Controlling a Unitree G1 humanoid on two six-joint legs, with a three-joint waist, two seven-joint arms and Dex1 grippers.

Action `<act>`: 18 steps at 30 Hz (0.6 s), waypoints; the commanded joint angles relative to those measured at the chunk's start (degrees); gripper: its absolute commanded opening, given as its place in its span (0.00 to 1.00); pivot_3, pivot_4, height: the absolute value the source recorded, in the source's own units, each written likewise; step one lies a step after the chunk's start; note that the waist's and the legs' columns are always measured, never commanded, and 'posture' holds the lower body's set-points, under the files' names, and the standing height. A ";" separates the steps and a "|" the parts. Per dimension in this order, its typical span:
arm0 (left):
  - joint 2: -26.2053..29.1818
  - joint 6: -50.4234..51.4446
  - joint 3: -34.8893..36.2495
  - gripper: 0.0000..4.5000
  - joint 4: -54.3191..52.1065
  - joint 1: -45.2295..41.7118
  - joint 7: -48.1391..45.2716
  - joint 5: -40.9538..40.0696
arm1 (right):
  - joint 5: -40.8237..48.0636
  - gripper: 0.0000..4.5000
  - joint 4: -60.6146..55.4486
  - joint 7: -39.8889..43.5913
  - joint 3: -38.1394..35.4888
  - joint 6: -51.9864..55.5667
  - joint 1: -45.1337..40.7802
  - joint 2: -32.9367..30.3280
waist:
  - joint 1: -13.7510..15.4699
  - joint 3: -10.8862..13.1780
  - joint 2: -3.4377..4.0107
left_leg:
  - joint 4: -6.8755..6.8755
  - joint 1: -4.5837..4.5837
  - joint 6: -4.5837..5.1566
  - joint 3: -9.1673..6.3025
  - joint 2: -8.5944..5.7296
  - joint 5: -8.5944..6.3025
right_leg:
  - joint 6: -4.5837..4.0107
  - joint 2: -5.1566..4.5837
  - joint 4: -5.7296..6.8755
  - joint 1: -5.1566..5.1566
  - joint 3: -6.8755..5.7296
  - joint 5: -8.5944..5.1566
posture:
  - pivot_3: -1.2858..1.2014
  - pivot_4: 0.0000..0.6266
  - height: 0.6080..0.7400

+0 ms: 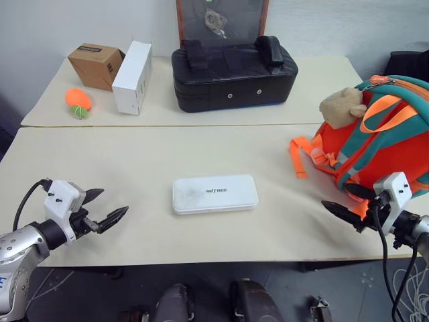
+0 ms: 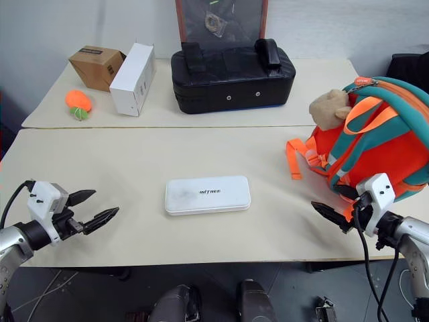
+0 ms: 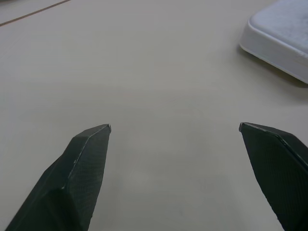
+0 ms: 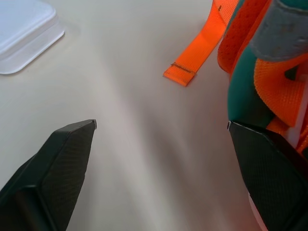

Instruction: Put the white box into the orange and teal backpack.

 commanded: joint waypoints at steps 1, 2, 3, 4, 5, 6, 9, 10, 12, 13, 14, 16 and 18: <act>0.71 -0.03 1.21 0.80 -2.39 0.43 -1.28 -1.72 | 1.34 0.78 -1.64 1.02 -0.79 -0.58 -0.34 0.18 | 0.01 0.00 0.00 | 0.00 0.00 0.00 0.00 0.00 0.00 | 0.00 0.00 0.00 0.00 0.00 0.00 | 0.52 0.24 1.00; 0.78 0.19 1.02 0.72 -2.68 0.58 -1.43 -1.78 | 1.39 0.71 -1.87 1.03 -0.69 -0.53 -0.54 0.15 | 0.01 0.00 0.00 | 0.00 0.00 0.00 0.00 0.00 0.00 | 0.00 0.00 0.00 0.00 0.00 0.00 | 0.52 0.24 1.00; 0.81 0.28 0.77 0.65 -2.92 0.68 -1.55 -1.79 | 1.42 0.63 -2.09 0.89 -0.55 -0.41 -0.79 0.14 | 0.01 0.00 0.00 | 0.00 0.00 -0.01 0.00 0.00 0.00 | 0.00 0.00 0.00 0.00 0.00 0.00 | 0.52 0.24 1.00; 0.85 0.39 0.45 0.58 -3.14 0.59 -1.55 -1.77 | 1.47 0.56 -2.26 0.73 -0.33 -0.23 -1.24 0.12 | 0.00 0.00 0.00 | 0.00 0.00 -0.02 0.00 0.00 0.01 | 0.00 0.00 0.01 0.00 0.00 0.00 | 0.52 0.24 1.00; 0.77 0.52 0.03 0.51 -3.34 0.36 -1.51 -1.82 | 1.56 0.48 -2.45 0.75 0.05 -0.11 -1.74 0.15 | -0.05 0.00 0.00 | 0.01 0.00 -0.02 0.00 0.00 0.01 | 0.01 0.00 0.01 0.00 0.00 0.00 | 0.52 0.24 1.00; 0.65 0.74 -0.99 0.44 -3.48 -0.18 -1.49 -1.79 | 1.50 0.41 -2.88 1.08 1.02 -0.19 -2.43 0.27 | -0.07 0.00 0.00 | 0.01 0.00 -0.02 0.01 0.00 0.01 | 0.01 0.01 0.01 0.00 0.00 0.00 | 0.52 0.24 1.00; 1.34 0.63 -5.57 0.22 -3.32 -1.64 -1.77 0.29 | 0.98 0.17 -3.48 1.93 4.63 -0.31 -5.02 0.84 | -0.08 0.00 0.00 | 0.03 0.03 0.01 0.00 0.00 0.03 | 0.01 0.01 0.05 0.01 0.01 0.00 | 0.52 0.24 1.00; 2.11 0.20 -7.68 0.15 -3.15 -1.48 -2.56 1.50 | 0.32 0.09 -3.55 2.18 6.50 -0.53 -5.92 1.23 | -0.13 0.00 0.00 | 0.03 0.03 0.03 0.00 0.00 0.04 | 0.01 0.02 0.08 0.01 0.00 0.00 | 0.52 0.24 1.00; 2.67 -0.61 -11.82 0.01 -2.52 -1.81 -3.85 3.00 | -2.11 0.00 -3.64 2.82 10.80 -2.11 -7.42 1.98 | -0.17 0.00 0.00 | 0.03 0.04 0.02 0.00 0.00 0.05 | 0.01 0.02 0.09 0.00 0.01 0.00 | 0.52 0.24 1.00; 2.65 -0.92 -13.35 0.00 -2.11 -2.42 -3.94 3.57 | -3.00 0.00 -3.45 2.96 12.31 -2.70 -8.02 2.31 | -0.15 0.00 0.00 | 0.03 0.04 0.00 0.00 0.00 0.05 | 0.01 0.02 0.10 0.00 0.00 0.00 | 0.52 0.24 1.00; 2.62 -0.91 -14.97 0.00 -1.59 -3.53 -3.70 4.31 | -3.99 0.00 -3.26 2.67 13.95 -2.90 -9.07 2.77 | -0.12 0.00 0.00 | 0.02 0.04 -0.13 0.00 0.00 0.13 | 0.01 0.01 0.09 -0.01 0.00 0.00 | 0.52 0.24 1.00; 2.06 0.15 -17.81 0.00 -0.57 -6.91 -2.71 5.33 | -5.95 0.00 -2.61 1.84 16.75 -3.16 -11.35 3.69 | -0.07 0.00 0.00 | 0.03 0.01 -0.19 0.00 0.00 0.15 | 0.01 0.01 0.09 -0.03 0.00 0.00 | 0.52 0.24 1.00; 0.94 1.94 -19.81 0.00 0.31 -10.52 -1.73 5.20 | -7.56 0.00 -1.52 1.35 18.55 -3.46 -13.45 4.48 | 0.10 0.00 0.00 | 0.06 0.00 -0.24 0.00 -0.01 0.19 | 0.01 0.01 0.10 -0.03 0.00 0.01 | 0.52 0.24 1.00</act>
